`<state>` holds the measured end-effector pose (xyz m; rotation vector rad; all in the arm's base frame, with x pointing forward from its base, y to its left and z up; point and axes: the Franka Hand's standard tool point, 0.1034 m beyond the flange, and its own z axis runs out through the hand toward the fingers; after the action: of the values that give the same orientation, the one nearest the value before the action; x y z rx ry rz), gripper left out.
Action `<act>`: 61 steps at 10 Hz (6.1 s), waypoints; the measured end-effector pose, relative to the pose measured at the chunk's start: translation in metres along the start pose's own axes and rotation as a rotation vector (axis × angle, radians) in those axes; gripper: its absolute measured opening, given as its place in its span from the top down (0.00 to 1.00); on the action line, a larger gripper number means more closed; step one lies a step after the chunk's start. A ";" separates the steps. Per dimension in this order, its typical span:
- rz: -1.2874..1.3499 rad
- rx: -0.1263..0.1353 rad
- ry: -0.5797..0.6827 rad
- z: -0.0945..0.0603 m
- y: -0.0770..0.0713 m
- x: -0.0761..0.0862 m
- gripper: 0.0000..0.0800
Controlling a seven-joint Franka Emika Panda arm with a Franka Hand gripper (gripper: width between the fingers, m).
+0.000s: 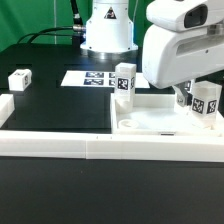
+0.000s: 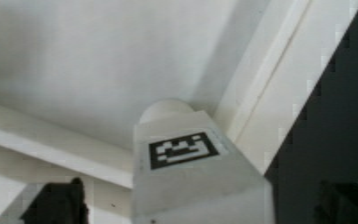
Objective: Assemble square table
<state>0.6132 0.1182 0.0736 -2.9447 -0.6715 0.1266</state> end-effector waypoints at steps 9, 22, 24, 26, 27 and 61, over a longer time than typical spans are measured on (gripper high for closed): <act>0.627 -0.019 0.086 0.001 0.003 0.005 0.63; 2.068 0.125 0.130 0.002 -0.002 0.005 0.63; 2.165 0.143 0.128 0.002 -0.004 0.006 0.63; 2.124 0.140 0.129 0.003 -0.004 0.006 0.50; 2.022 0.142 0.148 0.002 -0.003 0.007 0.50; 2.192 0.073 0.104 0.008 0.013 0.009 0.64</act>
Offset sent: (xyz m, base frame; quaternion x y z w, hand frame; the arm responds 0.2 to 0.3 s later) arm 0.0000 0.0000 0.0000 0.0000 0.0000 0.1938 0.9810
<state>0.6260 0.1116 0.0640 -1.9753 2.3675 0.1152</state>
